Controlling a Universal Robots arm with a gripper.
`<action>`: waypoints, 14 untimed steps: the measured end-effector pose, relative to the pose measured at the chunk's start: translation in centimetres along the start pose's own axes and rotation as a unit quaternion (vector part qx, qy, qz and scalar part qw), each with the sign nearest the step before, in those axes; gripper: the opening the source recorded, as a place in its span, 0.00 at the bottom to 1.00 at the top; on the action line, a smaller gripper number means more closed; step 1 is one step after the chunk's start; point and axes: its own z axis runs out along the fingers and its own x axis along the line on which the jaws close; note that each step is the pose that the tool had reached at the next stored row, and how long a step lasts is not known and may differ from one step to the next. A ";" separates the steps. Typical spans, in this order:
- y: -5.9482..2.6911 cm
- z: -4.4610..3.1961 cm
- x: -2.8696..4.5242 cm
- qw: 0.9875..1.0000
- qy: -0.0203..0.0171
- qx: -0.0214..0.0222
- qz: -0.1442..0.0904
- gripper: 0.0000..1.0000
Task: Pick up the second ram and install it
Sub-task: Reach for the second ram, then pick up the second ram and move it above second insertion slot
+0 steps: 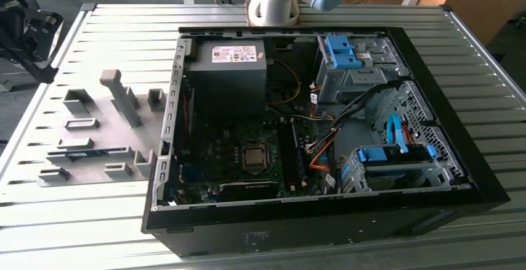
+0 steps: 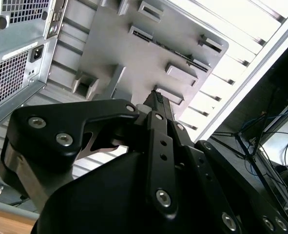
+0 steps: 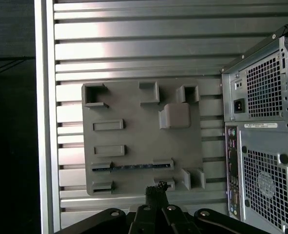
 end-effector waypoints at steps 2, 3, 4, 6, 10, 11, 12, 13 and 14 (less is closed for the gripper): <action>0.00 0.00 0.04 1.000 0.000 0.000 0.000 0.11; 0.00 0.00 0.04 1.000 0.000 0.000 0.000 0.11; 0.00 0.00 0.05 1.000 0.000 0.000 0.000 0.11; 0.00 0.00 0.05 1.000 0.000 0.000 0.000 0.11; 0.00 0.00 0.05 1.000 0.000 0.000 0.000 0.11; 0.00 0.00 0.05 1.000 0.000 0.000 0.000 0.11; 0.00 0.00 0.05 1.000 0.000 0.000 0.000 0.11; 0.00 0.00 0.05 1.000 0.000 0.000 -0.001 0.11; 0.00 0.00 0.06 1.000 0.000 0.000 -0.004 0.11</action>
